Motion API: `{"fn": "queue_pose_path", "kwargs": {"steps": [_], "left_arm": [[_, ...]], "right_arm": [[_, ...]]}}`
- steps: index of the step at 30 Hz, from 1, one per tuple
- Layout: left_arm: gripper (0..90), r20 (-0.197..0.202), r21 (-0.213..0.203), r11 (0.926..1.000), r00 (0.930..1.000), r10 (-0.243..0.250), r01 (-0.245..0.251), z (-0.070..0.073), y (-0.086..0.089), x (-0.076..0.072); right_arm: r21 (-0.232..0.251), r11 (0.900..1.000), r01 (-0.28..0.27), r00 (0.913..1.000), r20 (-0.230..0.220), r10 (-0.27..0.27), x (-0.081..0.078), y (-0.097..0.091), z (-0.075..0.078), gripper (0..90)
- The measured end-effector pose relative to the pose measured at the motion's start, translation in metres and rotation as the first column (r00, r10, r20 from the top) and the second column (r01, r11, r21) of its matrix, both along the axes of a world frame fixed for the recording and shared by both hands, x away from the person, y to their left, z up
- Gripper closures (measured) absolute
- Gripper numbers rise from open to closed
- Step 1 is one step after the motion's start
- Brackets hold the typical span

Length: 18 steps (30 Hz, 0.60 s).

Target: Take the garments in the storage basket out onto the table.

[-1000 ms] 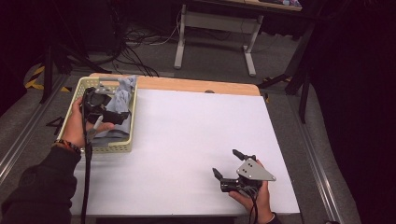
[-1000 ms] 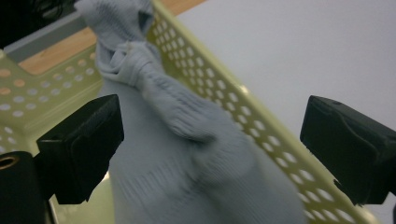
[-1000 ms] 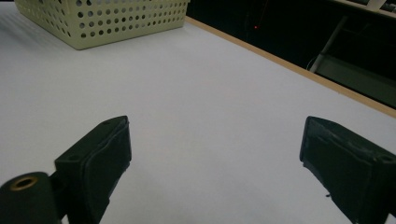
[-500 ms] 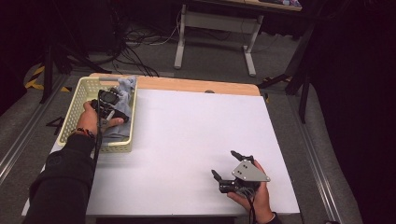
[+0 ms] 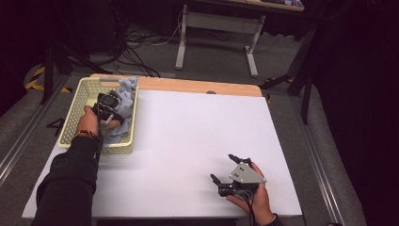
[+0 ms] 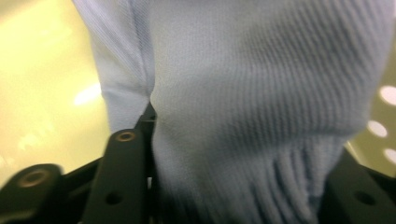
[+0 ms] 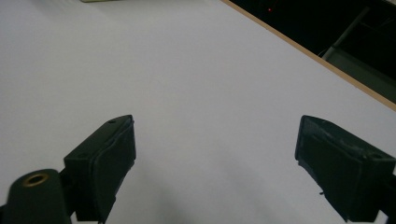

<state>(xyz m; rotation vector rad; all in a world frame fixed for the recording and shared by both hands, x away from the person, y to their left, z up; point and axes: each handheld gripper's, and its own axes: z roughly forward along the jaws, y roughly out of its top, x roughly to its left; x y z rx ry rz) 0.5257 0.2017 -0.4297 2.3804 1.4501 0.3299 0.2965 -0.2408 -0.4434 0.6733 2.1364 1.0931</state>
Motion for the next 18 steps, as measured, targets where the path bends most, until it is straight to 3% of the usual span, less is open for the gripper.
{"fn": "queue_pose_path", "kwargs": {"steps": [5, 7, 8, 10, 12, 15, 16, 18], "left_arm": [[59.7, 0.02, 0.003, 1.0, 0.9998, -0.003, 0.003, 0.002, 0.0, -0.002], [60.4, 0.066, -0.013, 0.9996, 0.9975, 0.025, -0.024, 0.008, 0.003, -0.005], [60.3, 0.066, -0.013, 0.9996, 0.9975, 0.025, -0.024, 0.008, 0.003, -0.005], [60.4, 0.109, -0.034, 0.9991, 0.9936, 0.029, -0.026, 0.013, 0.005, -0.008], [60.5, 0.15, -0.064, 0.9971, 0.9875, 0.05, -0.041, 0.019, 0.006, -0.011], [60.7, 0.232, -0.117, 0.9914, 0.9692, 0.083, -0.057, 0.031, 0.01, -0.02], [60.8, 0.232, -0.117, 0.9914, 0.9692, 0.083, -0.057, 0.031, 0.01, -0.02], [60.9, 0.272, -0.145, 0.9878, 0.9576, 0.095, -0.057, 0.038, 0.01, -0.025]], "right_arm": [[-0.045, 0.9989, -0.011, 0.9998, 0.016, 0.012, -0.003, 0.006, -0.002, 12.9], [-0.055, 0.9983, -0.018, 0.9995, 0.024, 0.019, -0.004, 0.008, -0.002, 13.3], [-0.055, 0.9983, -0.018, 0.9995, 0.024, 0.019, -0.004, 0.008, -0.002, 13.3], [-0.054, 0.9983, -0.02, 0.9994, 0.028, 0.021, -0.005, 0.008, -0.002, 13.3], [-0.055, 0.9984, -0.016, 0.9993, 0.032, 0.018, -0.004, 0.007, -0.002, 13.4], [-0.05, 0.9987, -0.012, 0.9992, 0.037, 0.014, -0.005, 0.007, -0.002, 13.4], [-0.05, 0.9987, -0.012, 0.9992, 0.037, 0.014, -0.005, 0.007, -0.002, 13.4], [-0.055, 0.9984, -0.009, 0.999, 0.042, 0.012, -0.005, 0.007, -0.002, 13.5]]}}
